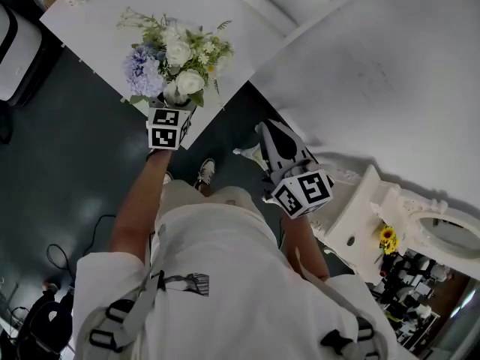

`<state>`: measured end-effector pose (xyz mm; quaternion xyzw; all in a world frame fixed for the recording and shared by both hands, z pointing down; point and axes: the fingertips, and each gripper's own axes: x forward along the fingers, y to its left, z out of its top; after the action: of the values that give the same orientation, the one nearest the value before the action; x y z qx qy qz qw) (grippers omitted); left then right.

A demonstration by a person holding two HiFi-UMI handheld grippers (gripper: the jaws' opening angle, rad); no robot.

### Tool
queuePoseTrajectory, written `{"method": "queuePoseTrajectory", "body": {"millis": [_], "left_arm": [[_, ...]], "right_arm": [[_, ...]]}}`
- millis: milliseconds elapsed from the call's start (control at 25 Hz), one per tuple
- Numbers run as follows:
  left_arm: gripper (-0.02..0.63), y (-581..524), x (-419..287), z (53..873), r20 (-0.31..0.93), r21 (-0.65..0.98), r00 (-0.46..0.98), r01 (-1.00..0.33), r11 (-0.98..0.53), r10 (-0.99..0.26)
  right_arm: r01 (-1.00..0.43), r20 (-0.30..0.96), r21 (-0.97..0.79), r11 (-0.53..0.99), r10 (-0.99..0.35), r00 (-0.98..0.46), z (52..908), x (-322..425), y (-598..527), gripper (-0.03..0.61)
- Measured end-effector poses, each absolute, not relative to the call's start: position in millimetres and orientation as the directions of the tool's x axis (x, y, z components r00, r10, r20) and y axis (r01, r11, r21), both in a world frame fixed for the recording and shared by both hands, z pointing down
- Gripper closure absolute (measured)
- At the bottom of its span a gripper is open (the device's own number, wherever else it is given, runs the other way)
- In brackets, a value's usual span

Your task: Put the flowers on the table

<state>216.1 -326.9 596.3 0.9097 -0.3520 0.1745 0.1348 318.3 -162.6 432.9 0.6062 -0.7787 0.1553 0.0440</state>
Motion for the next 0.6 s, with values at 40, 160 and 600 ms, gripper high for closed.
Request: {"method": "queuePoseTrajectory", "body": {"millis": [40,160,600], "left_arm": [[0.218,-328.3,219.1,599.9,0.412,0.124,0.691,-0.688,-0.715,-0.594],[0.218,-333.0,221.2,606.6,0.413,0.114,0.689,-0.688,-0.717,-0.596],[0.218,-345.1,229.7,606.3,0.363,0.103,0.702,-0.683,-0.723,-0.612]], "right_arm": [[-0.959,0.265,-0.189,0.214,-0.929,-0.259,436.3,321.6,-161.5,0.568],[-0.959,0.282,-0.189,0.211,-0.924,-0.259,440.6,323.4,-160.7,0.568],[-0.963,0.331,-0.179,0.201,-0.909,-0.251,444.0,328.3,-153.8,0.568]]}}
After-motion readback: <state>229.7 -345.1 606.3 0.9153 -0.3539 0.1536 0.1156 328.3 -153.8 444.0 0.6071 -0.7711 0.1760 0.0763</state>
